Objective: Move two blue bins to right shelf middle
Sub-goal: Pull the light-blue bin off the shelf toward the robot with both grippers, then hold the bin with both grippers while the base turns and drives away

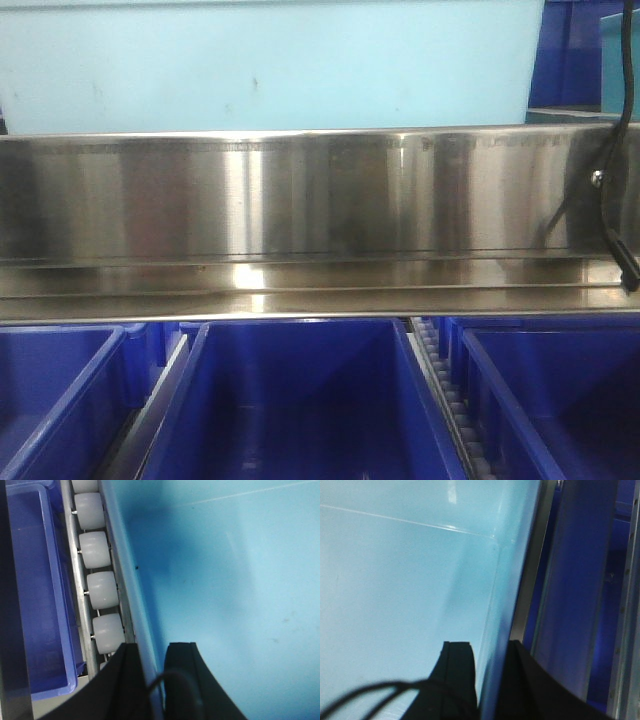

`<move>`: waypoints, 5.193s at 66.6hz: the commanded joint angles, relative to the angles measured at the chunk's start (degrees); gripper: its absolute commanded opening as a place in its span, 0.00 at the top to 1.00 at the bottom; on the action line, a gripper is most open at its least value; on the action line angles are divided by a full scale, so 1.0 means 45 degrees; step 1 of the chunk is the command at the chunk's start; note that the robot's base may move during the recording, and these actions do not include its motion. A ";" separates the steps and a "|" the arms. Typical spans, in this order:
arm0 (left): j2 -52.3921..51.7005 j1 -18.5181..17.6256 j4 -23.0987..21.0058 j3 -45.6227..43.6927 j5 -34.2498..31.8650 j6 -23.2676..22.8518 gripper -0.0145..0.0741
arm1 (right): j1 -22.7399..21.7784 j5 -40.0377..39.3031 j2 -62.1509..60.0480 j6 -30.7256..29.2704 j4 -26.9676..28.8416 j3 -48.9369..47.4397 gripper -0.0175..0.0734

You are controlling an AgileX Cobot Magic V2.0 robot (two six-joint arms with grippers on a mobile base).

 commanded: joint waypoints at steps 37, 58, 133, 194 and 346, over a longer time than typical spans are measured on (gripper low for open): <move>-0.1701 -0.0088 -0.1009 -0.4279 0.0281 0.0104 0.96 | -0.0002 -0.0771 -0.3012 -0.0218 -0.0091 -0.2222 0.98; -0.2156 -0.0088 -0.1799 -0.5663 0.0281 0.0104 0.96 | -0.0002 -0.0831 -0.3225 -0.0218 -0.0091 -0.3900 0.98; -0.2043 -0.0088 -0.1800 -0.5594 -0.1302 0.0104 0.96 | -0.0002 -0.0877 -0.3168 -0.0218 -0.0091 -0.3900 0.98; -0.2043 -0.0088 -0.1776 -0.5594 -0.4186 0.0104 0.96 | -0.0002 -0.0956 -0.3168 -0.0218 -0.0091 -0.3900 0.98; -0.2043 -0.0088 -0.1752 -0.5594 -0.4179 0.0104 0.96 | -0.0002 -0.1167 -0.3168 -0.0218 -0.0091 -0.3900 0.98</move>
